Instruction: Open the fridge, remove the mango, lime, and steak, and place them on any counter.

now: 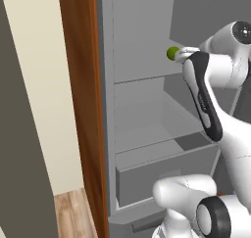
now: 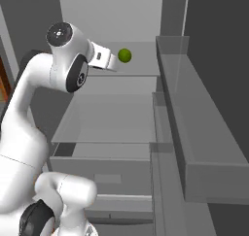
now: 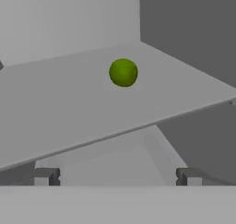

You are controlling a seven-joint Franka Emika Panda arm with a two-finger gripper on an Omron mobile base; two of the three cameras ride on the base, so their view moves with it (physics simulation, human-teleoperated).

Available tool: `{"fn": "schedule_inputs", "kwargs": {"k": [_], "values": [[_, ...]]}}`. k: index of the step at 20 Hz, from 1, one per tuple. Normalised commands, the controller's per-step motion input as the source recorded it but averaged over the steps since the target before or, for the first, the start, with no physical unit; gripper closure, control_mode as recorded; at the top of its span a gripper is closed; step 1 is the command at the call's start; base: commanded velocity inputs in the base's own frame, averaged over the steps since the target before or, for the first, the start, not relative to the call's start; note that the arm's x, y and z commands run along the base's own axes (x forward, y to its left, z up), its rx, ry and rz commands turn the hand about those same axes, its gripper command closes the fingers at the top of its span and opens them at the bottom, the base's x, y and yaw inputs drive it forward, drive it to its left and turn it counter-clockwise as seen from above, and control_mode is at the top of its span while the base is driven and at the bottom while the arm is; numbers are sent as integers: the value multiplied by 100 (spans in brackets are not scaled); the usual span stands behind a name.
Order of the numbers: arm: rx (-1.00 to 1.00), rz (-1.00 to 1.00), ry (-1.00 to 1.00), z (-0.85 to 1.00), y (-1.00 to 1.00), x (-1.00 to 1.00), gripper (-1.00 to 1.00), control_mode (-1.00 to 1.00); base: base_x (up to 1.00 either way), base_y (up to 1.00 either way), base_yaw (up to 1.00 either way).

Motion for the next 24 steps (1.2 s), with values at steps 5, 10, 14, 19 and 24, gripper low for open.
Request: {"fn": "schedule_inputs", "kwargs": {"k": [5, 10, 14, 19, 24], "values": [[0, 0, 7, 0, -19, 50, -100, -100, 0, 0, 0], [0, 0, 8, -2, -3, 46, -100, -100, 0, 0, 0], [0, 0, 8, -6, 0, 41, -100, -100, 0, 0, 0], [0, 0, 7, -9, -3, 44, -100, -100, 0, 0, 0], [0, 0, 5, -18, -5, 52, -100, -100, 0, 0, 0]]}}
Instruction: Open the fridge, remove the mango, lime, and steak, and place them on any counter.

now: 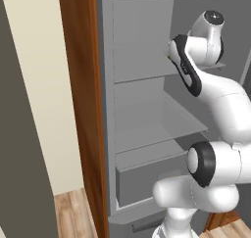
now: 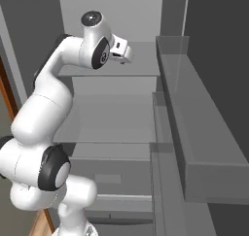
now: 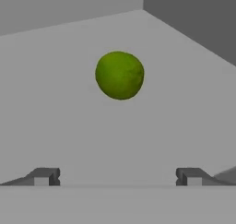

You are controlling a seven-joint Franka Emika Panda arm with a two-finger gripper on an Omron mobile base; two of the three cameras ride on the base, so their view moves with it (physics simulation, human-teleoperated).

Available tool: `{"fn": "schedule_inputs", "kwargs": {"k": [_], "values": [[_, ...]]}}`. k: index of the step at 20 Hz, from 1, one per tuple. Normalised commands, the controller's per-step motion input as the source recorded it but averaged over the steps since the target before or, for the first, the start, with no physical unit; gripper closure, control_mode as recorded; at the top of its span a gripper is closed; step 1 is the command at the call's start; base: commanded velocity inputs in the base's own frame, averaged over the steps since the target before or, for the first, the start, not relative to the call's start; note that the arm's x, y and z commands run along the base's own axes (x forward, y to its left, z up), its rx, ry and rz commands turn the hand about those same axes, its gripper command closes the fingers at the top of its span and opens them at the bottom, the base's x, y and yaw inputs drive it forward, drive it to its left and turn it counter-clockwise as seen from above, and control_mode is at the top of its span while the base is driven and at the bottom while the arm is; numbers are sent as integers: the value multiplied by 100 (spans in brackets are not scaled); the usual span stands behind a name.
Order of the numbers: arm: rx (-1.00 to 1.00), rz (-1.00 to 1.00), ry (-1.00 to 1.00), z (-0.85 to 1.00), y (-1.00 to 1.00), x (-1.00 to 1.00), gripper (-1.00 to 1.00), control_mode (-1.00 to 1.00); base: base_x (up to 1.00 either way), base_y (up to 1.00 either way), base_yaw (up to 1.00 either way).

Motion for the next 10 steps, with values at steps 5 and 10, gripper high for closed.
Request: {"fn": "schedule_inputs", "kwargs": {"k": [5, 10], "values": [[0, 0, 4, -21, -7, 50, -100, -100, 0, 0, 0], [0, 0, 2, -19, -6, 54, -100, -100, 0, 0, 0]]}}
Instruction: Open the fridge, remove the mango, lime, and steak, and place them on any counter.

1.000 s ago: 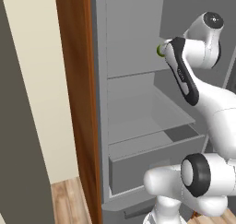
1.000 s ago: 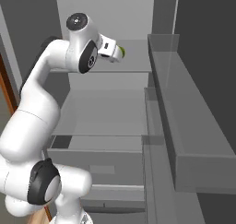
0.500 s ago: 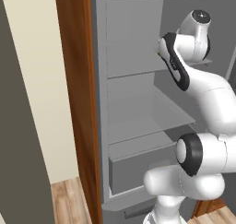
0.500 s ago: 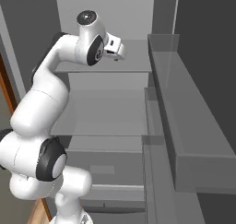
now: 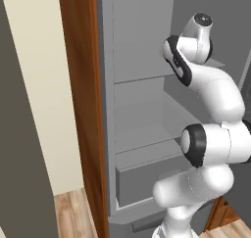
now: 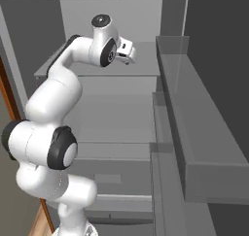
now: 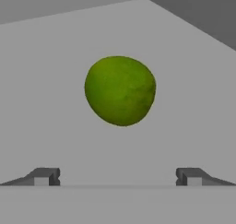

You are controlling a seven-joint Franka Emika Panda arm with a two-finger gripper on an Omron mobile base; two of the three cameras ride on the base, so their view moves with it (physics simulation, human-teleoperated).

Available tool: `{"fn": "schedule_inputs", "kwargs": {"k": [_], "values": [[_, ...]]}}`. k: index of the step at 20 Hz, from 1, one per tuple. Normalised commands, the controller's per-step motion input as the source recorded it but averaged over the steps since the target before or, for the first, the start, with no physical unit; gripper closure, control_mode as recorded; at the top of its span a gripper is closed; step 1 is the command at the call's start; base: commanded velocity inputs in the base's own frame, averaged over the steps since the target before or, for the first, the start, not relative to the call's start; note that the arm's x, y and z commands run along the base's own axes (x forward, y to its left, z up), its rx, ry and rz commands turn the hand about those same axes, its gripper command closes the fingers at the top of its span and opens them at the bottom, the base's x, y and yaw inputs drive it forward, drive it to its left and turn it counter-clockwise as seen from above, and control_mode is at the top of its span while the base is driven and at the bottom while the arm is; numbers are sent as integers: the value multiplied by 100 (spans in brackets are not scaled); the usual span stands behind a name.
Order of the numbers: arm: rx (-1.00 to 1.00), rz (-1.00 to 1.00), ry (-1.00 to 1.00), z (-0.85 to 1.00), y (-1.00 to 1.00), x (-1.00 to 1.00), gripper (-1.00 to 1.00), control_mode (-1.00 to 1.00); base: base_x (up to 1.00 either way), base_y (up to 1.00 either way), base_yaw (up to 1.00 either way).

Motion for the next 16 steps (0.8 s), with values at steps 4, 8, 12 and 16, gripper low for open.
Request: {"fn": "schedule_inputs", "kwargs": {"k": [4, 8, 12, 16], "values": [[0, 0, 1, -16, -11, 56, -100, -100, 0, 0, 0], [0, 1, 2, -11, -11, 47, -100, -100, 0, 0, 0], [0, 2, 2, -2, -3, 31, -100, -100, 0, 0, 0], [0, 3, 1, 0, 0, 45, -100, -100, 0, 0, 0]]}}
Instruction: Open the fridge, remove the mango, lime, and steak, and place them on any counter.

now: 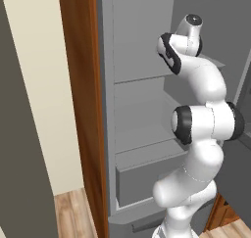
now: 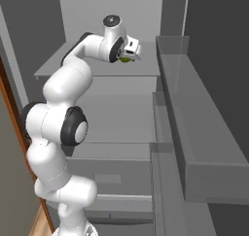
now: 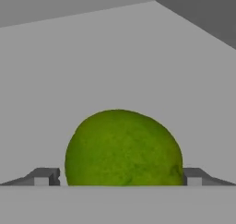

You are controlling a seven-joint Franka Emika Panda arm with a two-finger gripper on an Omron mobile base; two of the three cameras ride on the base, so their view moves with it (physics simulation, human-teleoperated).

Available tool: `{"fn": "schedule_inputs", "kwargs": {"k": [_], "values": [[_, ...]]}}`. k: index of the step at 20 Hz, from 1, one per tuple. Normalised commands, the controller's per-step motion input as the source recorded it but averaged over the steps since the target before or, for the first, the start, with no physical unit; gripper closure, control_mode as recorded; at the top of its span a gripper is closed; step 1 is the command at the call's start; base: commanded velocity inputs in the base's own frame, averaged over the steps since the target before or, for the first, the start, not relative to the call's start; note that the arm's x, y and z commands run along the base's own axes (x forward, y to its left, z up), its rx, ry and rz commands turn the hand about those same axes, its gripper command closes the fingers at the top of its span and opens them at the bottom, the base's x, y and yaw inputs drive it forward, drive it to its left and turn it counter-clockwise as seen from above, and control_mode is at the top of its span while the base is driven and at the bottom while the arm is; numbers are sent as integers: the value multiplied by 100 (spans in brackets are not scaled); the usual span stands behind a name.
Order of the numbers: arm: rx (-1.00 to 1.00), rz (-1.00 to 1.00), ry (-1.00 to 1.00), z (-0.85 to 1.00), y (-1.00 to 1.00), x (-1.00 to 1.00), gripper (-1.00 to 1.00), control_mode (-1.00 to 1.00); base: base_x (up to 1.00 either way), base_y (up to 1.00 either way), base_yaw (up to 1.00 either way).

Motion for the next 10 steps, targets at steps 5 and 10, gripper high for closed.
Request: {"fn": "schedule_inputs", "kwargs": {"k": [5, 10], "values": [[0, 1, 1, -3, -3, 21, -100, -100, 0, 0, 0], [0, 0, 10, -29, -19, -16, 100, -100, 0, 0, 0]]}}
